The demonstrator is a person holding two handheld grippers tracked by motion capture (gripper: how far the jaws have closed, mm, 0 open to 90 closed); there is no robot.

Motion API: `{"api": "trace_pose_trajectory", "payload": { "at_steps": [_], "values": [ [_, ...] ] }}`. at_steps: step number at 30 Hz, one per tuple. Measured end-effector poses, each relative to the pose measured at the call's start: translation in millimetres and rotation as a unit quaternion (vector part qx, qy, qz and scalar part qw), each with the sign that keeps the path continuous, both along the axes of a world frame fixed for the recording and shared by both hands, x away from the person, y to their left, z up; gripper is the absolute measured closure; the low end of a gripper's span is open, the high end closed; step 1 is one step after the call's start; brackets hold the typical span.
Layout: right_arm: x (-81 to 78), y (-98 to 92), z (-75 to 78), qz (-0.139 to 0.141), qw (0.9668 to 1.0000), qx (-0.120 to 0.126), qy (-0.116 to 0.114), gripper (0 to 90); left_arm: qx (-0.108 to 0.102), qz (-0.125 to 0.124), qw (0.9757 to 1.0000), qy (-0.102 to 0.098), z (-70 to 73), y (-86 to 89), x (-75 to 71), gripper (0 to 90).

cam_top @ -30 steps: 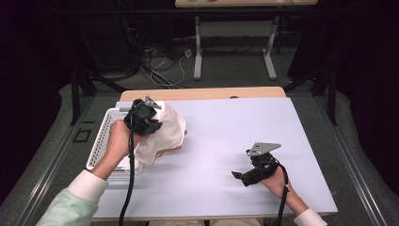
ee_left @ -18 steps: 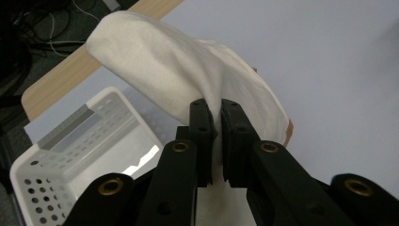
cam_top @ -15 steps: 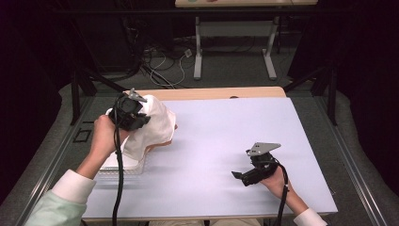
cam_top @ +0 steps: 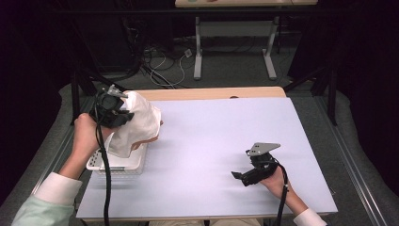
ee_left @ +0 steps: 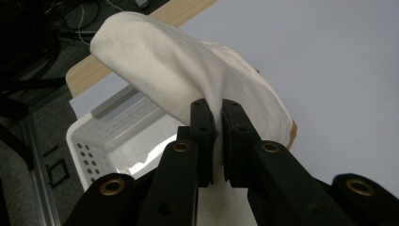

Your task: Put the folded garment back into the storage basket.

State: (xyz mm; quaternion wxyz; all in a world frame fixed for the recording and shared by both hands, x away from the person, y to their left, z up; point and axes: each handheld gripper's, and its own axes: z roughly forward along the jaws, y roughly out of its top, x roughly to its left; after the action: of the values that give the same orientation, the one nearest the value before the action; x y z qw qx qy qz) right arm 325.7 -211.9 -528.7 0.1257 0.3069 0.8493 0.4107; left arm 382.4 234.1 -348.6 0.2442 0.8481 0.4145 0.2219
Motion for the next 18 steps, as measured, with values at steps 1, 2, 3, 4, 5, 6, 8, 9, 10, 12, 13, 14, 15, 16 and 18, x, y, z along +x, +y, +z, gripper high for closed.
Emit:
{"api": "trace_pose_trajectory", "payload": {
  "at_steps": [1,2,3,4,5,6,8,9,10,12,13,14,15,16,18],
  "values": [
    [0.0,0.0,-0.3,-0.001,1.0000,0.002,-0.002,0.0,0.000,0.003,1.0000,-0.001,-0.1,2.1,-0.3,84.8],
    [0.2,0.0,-0.3,-0.001,1.0000,0.003,-0.003,0.0,0.001,0.005,1.0000,0.000,0.3,5.3,-0.6,84.8],
    [0.4,0.0,-0.2,0.000,1.0000,0.002,-0.003,0.0,-0.001,0.009,1.0000,0.000,0.2,8.3,-0.8,84.8],
    [0.3,0.1,-0.3,-0.001,1.0000,0.002,-0.002,0.0,-0.002,0.013,0.9999,0.000,0.1,12.3,-0.9,84.8],
    [0.3,0.1,-0.4,-0.001,1.0000,0.000,-0.001,0.0,-0.002,0.015,0.9999,0.000,0.2,14.6,-0.9,84.8],
    [0.3,0.3,-0.5,-0.001,1.0000,0.000,0.000,0.0,-0.003,0.019,0.9998,-0.001,-0.5,18.0,-0.8,84.8],
    [0.1,-0.1,0.0,-0.001,1.0000,-0.003,0.001,0.0,-0.004,0.022,0.9997,0.002,-1.9,22.4,-0.9,84.8],
    [0.1,0.0,0.0,0.000,1.0000,-0.001,-0.002,0.0,-0.003,0.024,0.9997,0.001,-3.0,24.7,-0.8,84.8],
    [-0.3,-0.2,0.5,-0.001,1.0000,-0.001,-0.003,0.0,-0.004,0.026,0.9997,0.001,-4.4,26.5,-0.9,84.7],
    [-0.3,-0.1,0.4,-0.003,1.0000,0.002,-0.004,0.0,0.000,0.028,0.9996,0.004,-6.2,29.6,-1.9,84.7],
    [-0.4,-0.3,0.6,-0.003,1.0000,-0.001,-0.003,0.0,0.001,0.030,0.9995,0.006,-7.5,31.4,-2.3,84.7],
    [-0.4,-0.2,0.5,-0.001,1.0000,-0.001,-0.002,0.0,0.000,0.030,0.9995,0.007,-8.3,32.5,-2.3,84.7],
    [-0.3,-0.1,0.5,0.000,1.0000,-0.001,-0.003,0.0,0.001,0.031,0.9995,0.008,-9.3,34.1,-2.4,84.7],
    [-0.6,0.0,0.6,-0.001,1.0000,0.001,-0.004,0.0,0.000,0.032,0.9994,0.008,-10.1,35.6,-2.8,84.7],
    [-0.4,-0.1,0.5,0.000,1.0000,0.002,-0.006,0.0,0.003,0.034,0.9994,0.009,-12.5,39.5,-3.3,84.7]
  ]
}}
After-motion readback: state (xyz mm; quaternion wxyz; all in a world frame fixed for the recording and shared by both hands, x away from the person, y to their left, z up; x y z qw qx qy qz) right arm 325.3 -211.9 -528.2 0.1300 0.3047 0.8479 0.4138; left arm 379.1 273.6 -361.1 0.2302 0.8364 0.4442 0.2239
